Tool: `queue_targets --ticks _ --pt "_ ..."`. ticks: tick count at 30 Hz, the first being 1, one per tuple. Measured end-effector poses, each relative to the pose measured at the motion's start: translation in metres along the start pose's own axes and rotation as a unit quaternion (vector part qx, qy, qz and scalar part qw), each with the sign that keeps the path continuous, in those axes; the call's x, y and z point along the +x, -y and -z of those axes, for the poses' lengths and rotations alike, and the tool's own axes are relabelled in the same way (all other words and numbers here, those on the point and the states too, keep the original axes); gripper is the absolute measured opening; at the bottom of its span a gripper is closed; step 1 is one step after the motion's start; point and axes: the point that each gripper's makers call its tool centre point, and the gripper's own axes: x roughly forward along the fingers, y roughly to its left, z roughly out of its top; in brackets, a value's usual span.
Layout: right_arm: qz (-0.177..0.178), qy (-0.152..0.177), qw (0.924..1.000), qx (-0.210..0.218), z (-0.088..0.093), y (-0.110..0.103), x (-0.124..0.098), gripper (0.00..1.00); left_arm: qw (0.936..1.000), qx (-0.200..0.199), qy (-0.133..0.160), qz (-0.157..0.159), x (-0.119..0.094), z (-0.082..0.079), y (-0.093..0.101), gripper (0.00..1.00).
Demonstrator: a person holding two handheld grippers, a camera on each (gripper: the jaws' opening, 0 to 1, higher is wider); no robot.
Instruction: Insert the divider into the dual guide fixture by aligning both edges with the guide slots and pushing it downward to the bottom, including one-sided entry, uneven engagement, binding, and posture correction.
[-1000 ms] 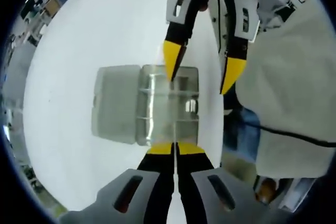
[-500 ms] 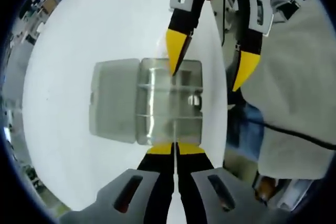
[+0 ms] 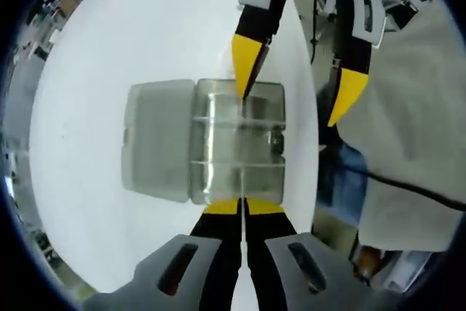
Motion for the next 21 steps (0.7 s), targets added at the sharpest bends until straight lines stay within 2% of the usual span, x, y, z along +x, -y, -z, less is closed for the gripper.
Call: queue_targets --ticks 21 --pt "-0.003 0.001 0.9999 0.010 0.0027 0.0088 0.0027 0.38 0.9999 0.002 -0.003 0.011 0.0090 -0.0016 -0.0022 0.00"
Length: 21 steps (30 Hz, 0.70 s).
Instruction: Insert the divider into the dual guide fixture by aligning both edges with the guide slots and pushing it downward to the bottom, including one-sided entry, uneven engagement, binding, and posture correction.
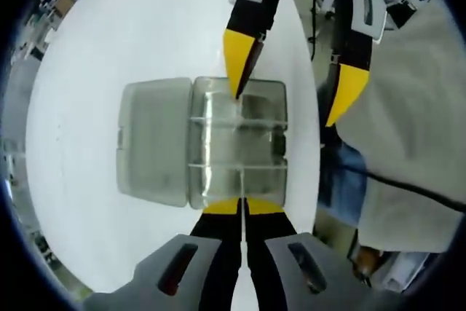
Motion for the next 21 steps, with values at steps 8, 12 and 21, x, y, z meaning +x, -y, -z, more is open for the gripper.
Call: queue_targets --ticks 8,12,21 --pt "-0.001 0.001 1.0000 0.000 -0.0018 0.0012 0.0009 0.37 1.0000 0.000 -0.005 -0.004 0.0007 0.0040 -0.0039 0.00" --pt "-0.002 0.001 1.0000 0.002 -0.0013 0.0013 0.0016 0.37 1.0000 0.001 -0.006 -0.002 0.0012 0.0051 -0.0033 0.00" --pt "-0.002 0.003 1.0000 0.005 -0.0004 0.0019 0.0020 0.37 0.9999 0.005 -0.013 0.000 0.0033 0.0071 -0.0031 0.00"
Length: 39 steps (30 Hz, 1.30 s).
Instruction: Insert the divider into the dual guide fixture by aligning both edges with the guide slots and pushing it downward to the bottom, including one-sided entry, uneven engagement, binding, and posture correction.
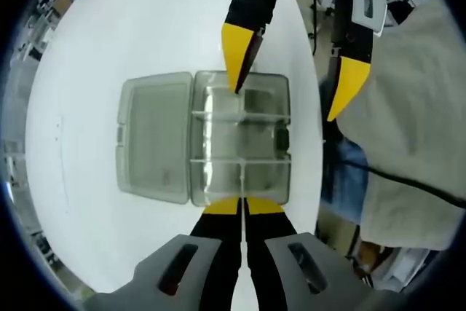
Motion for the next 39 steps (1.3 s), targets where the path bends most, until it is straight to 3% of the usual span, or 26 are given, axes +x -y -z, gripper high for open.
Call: queue_targets --ticks 39 --pt "-0.002 0.003 1.0000 0.008 0.0000 0.0048 -0.0010 0.37 0.9998 0.013 -0.018 0.003 0.0015 0.0015 0.0002 0.00"
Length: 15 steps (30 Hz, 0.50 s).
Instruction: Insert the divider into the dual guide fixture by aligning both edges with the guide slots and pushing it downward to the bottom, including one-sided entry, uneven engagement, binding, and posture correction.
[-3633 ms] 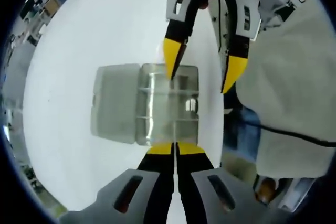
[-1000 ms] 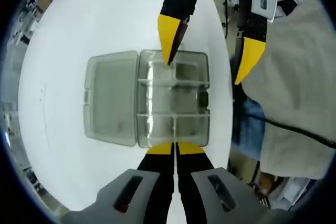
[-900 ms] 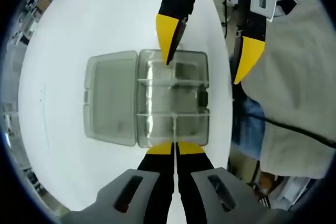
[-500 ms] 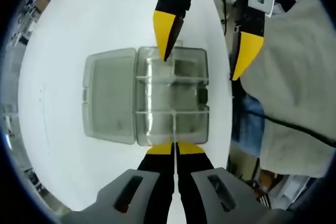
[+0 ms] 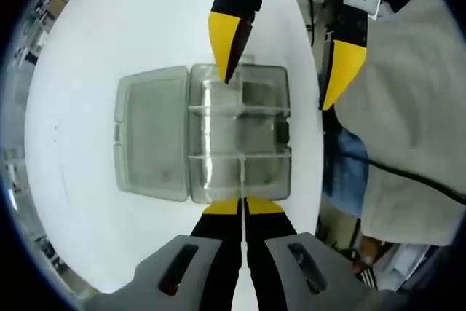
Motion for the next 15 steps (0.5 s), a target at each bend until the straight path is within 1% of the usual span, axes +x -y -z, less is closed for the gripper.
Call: queue_targets --ticks 15 --pt "0.002 0.001 1.0000 0.002 0.0000 0.0010 -0.0004 0.37 0.9999 0.009 -0.007 0.000 0.0029 -0.0029 -0.0002 0.00"
